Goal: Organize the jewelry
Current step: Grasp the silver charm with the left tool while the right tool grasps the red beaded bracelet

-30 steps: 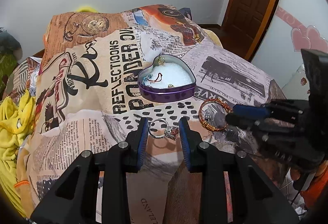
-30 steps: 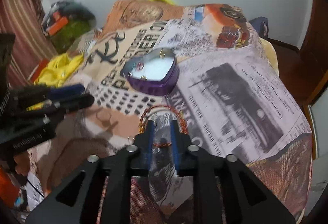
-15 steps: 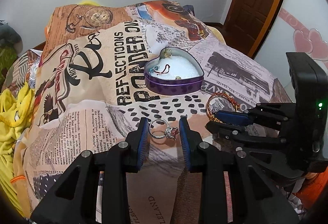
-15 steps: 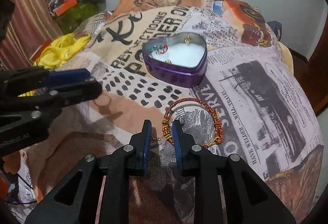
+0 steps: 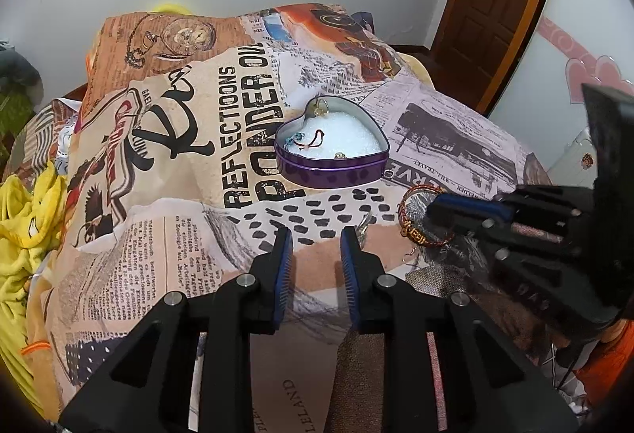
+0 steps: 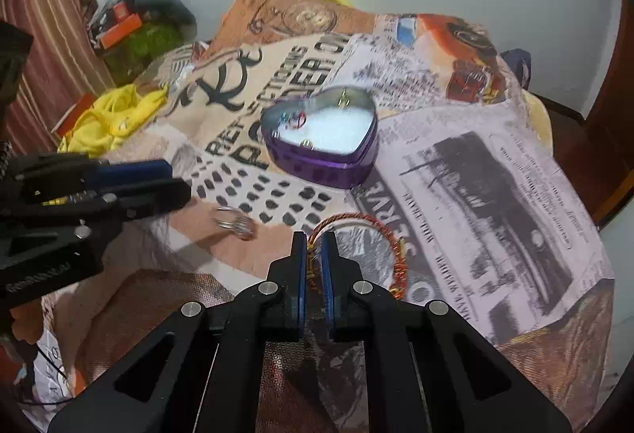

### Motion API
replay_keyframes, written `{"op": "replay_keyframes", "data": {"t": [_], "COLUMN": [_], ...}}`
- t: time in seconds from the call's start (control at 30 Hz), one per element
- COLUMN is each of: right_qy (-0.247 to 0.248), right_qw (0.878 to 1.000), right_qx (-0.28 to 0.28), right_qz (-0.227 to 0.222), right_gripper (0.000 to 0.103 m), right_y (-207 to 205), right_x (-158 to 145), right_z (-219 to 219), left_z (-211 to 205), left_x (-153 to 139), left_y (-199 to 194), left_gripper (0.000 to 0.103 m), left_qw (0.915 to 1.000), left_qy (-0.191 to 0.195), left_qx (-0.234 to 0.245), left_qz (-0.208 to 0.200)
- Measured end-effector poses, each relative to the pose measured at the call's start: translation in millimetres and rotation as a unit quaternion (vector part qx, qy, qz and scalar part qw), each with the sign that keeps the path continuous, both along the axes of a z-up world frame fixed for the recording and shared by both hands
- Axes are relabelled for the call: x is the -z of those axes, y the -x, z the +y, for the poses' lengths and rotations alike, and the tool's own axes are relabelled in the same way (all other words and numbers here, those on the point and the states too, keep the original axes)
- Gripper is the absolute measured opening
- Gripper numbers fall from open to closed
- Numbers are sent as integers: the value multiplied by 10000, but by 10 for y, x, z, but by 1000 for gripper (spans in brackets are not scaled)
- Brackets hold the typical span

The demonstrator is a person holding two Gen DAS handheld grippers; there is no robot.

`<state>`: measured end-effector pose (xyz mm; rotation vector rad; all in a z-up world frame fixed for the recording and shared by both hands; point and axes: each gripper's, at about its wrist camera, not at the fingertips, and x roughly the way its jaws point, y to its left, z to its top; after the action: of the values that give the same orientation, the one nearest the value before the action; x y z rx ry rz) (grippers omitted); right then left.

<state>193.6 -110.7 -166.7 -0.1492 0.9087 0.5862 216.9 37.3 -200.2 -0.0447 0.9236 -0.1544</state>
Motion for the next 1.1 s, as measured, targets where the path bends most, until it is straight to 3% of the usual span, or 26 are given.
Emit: {"op": "replay_keyframes", "data": {"t": [0.37, 0.6, 0.67, 0.77, 0.8, 0.9, 1.1], "right_qy": [18, 66, 85, 30, 10, -40, -109], "right_qw": [9999, 9995, 9993, 9992, 9993, 9994, 9995], "right_qx": [112, 222, 238, 255, 256, 232, -8], "right_qz": [-85, 227, 291, 299, 280, 267, 285], "right_gripper": [7, 10, 13, 29, 34, 35, 35], "right_y": [6, -65, -82, -77, -71, -69, -18], "right_x": [-101, 6, 27, 35, 34, 39, 83], "right_z": [-160, -251, -265, -303, -314, -321, -209], "left_z": [-53, -315, -359, -359, -352, -343, -251], "left_x": [217, 383, 423, 446, 449, 466, 421], "left_y": [-149, -339, -391, -433, -440, -449, -391], "left_gripper": [31, 31, 31, 31, 30, 15, 15], "left_qw": [9980, 9962, 9960, 9963, 9964, 9968, 9982], "left_qy": [301, 67, -1, -15, 3, -6, 72], "left_qx": [200, 497, 517, 510, 501, 481, 317], "left_qz": [517, 709, 724, 699, 681, 631, 508]}}
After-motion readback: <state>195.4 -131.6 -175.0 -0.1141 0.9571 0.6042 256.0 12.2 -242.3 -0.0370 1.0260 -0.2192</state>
